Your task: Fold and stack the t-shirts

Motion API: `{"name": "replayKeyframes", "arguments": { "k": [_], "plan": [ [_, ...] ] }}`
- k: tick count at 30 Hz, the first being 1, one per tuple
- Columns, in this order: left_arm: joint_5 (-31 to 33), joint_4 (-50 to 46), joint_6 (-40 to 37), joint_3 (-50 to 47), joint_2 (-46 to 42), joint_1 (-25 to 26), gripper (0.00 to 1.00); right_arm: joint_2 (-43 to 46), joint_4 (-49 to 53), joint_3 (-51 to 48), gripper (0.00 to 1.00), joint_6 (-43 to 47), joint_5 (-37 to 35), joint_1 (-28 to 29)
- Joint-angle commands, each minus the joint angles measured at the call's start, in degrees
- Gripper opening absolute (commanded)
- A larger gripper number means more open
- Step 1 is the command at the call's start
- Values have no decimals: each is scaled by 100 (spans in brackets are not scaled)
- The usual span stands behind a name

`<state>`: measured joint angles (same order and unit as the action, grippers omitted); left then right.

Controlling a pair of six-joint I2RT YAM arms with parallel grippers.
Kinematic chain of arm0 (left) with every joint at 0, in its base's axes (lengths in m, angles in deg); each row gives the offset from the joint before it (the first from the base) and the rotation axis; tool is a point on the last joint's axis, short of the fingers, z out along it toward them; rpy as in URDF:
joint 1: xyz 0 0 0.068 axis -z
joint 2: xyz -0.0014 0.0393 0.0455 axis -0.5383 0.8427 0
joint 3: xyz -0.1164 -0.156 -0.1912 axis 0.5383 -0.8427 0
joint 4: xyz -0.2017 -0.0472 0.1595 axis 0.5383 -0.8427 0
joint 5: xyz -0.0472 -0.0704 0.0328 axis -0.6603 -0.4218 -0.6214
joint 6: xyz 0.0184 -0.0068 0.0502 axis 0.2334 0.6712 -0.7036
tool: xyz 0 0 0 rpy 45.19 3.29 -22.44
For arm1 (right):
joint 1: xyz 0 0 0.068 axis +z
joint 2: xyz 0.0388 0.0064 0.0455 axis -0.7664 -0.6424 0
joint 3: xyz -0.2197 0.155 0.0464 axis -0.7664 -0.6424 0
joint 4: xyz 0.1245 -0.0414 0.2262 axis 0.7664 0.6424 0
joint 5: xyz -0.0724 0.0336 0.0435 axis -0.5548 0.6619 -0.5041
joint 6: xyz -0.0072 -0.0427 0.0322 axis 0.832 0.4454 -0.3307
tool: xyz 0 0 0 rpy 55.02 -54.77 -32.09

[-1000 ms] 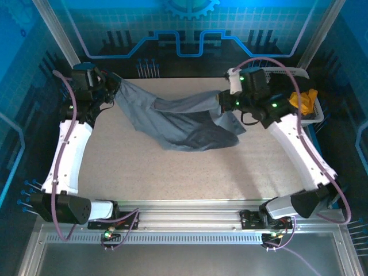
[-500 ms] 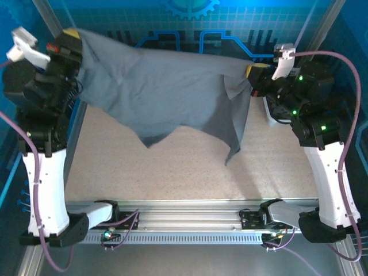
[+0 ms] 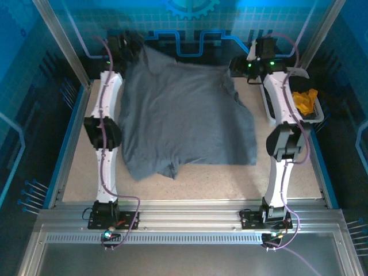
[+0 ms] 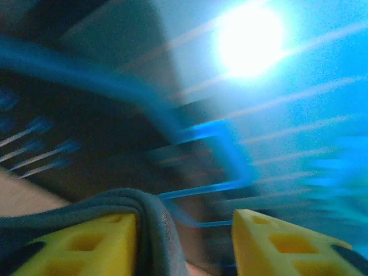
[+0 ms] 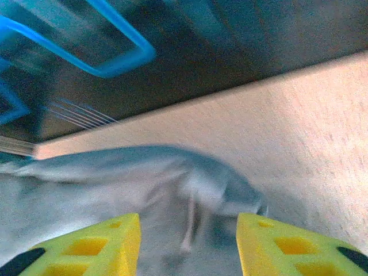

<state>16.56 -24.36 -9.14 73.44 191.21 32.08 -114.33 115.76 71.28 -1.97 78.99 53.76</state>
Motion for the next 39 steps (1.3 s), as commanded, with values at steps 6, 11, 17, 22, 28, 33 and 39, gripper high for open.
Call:
{"name": "replayKeyframes", "arguments": {
  "k": [6, 11, 17, 22, 28, 33, 39],
  "plan": [
    [-65, 36, -762, -3549, -2627, 348, 63, 1263, 135, -1873, 51, 63, -315, 444],
    [218, -155, -475, -6446, -4260, 372, 53, 2281, -392, -4086, 47, 9, -517, 1014],
    [-49, -754, -57, -8109, -4886, 416, 39, 2682, -783, -5665, 43, -143, -356, 1107],
    [38, -787, -124, -8301, -4402, 594, 38, 2184, -670, -5772, 41, -52, -360, 1116],
    [132, -1291, -458, -7602, -3117, 581, 33, 1415, -427, -5447, 41, -75, -386, 1123],
    [235, -1774, -729, -6121, -1918, 443, 32, 568, -19, -4560, 41, -28, -513, 1089],
    [-27, -2191, -916, -3569, -388, 330, 35, -397, 589, -3121, 41, -43, -546, 908]
  ]
}}
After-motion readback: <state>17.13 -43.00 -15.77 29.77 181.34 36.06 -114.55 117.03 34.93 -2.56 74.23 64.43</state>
